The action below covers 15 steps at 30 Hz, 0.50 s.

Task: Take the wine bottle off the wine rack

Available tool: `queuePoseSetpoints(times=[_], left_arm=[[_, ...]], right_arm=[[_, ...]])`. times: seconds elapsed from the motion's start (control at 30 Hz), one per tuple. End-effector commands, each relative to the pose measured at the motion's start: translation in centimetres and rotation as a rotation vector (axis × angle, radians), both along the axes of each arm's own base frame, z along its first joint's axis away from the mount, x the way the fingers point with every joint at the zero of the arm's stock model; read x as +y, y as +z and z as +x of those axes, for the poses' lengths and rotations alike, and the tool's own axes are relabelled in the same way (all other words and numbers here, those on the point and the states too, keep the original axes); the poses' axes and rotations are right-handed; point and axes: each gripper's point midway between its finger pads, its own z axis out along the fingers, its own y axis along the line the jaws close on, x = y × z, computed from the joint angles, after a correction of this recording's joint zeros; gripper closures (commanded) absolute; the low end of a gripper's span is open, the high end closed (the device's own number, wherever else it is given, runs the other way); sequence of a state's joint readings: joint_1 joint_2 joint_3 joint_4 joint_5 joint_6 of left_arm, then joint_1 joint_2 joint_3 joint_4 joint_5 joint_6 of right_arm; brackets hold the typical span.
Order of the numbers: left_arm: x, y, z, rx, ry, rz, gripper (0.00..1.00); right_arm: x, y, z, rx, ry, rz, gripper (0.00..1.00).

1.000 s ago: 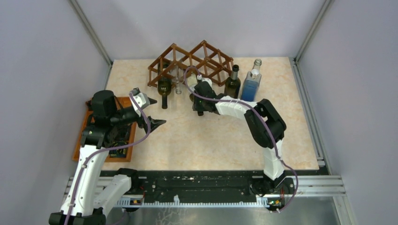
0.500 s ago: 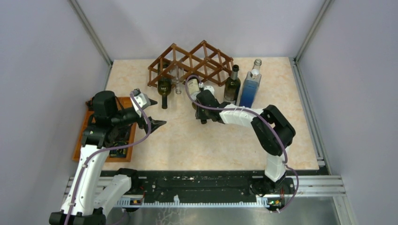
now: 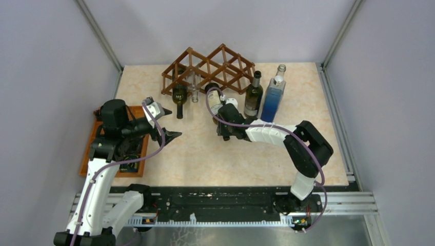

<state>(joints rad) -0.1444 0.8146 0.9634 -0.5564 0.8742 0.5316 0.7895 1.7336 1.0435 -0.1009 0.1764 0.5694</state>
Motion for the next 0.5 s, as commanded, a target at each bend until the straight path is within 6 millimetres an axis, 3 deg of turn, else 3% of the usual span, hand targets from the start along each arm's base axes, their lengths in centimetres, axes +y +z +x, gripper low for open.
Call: queuePoseSetpoints(times=[0.0,0.23,0.47], left_arm=[[-0.3,0.3,-0.4,-0.014,-0.022,-0.010,0.01],[-0.3,0.3,-0.5,-0.014,-0.024,-0.012,0.01],[-0.3,0.3,-0.5,-0.021,-0.021,-0.009,0.01]], right_arm=[[2.1,9.2,2.3,-0.224,-0.011,0.196,1.00],[2.6,9.3,1.4,-0.223,0.022,0.206,1.00],[2.7,7.8,0.3,-0.200,0.029,0.189,1.00]])
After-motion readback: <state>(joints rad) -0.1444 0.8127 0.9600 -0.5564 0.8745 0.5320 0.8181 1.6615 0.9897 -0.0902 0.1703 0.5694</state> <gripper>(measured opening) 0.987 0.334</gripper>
